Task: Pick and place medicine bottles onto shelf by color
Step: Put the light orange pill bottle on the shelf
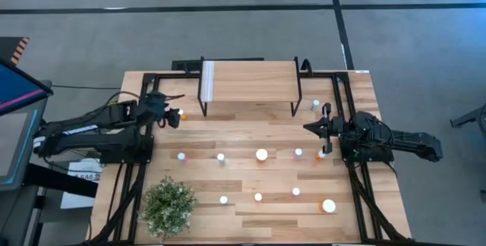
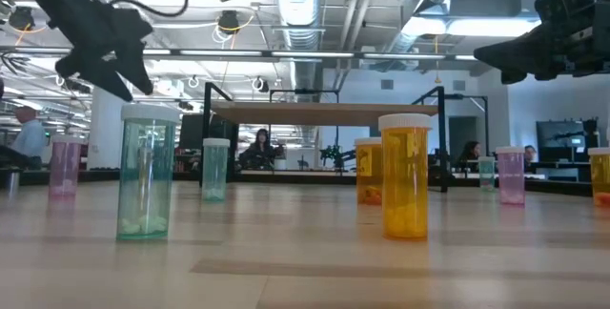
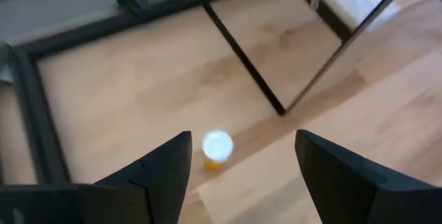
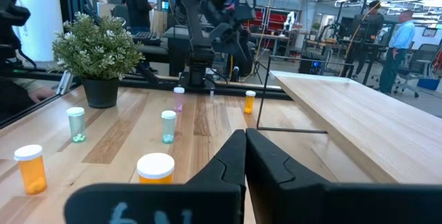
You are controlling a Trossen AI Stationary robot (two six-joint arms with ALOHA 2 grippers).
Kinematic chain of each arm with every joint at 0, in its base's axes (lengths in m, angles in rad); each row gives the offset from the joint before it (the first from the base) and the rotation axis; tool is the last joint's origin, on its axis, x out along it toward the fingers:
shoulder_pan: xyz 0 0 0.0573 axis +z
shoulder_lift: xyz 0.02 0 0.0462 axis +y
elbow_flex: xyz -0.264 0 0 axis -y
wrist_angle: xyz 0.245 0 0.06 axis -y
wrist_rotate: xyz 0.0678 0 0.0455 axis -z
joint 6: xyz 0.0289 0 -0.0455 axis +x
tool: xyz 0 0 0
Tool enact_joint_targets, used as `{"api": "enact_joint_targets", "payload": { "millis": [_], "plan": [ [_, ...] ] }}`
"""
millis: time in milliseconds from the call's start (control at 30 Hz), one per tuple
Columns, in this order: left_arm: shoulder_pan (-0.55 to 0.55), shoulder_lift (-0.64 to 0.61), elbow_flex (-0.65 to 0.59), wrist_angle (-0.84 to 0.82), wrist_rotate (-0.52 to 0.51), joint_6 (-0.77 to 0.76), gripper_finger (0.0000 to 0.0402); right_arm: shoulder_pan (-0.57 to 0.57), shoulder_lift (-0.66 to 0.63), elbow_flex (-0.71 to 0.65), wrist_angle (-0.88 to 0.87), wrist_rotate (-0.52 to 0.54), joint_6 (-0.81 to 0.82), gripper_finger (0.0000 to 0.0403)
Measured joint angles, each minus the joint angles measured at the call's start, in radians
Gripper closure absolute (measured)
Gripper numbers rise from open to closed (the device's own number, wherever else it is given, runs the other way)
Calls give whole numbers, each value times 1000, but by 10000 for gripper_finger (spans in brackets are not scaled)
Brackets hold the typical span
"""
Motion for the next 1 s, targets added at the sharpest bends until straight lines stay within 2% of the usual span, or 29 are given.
{"api": "enact_joint_targets", "payload": {
  "millis": [100,167,567,800,1000],
  "plan": [
    [47,56,0,49,95,13,157,0,0,0,0,0,0,376],
    [69,98,0,53,118,16,157,0,0,0,0,0,0,375],
    [127,284,0,90,133,7,156,0,0,0,0,0,0,375],
    [187,416,0,145,182,63,156,0,0,0,0,0,0,375],
    [208,479,0,166,182,80,156,0,0,0,0,0,0,375]
  ]
}}
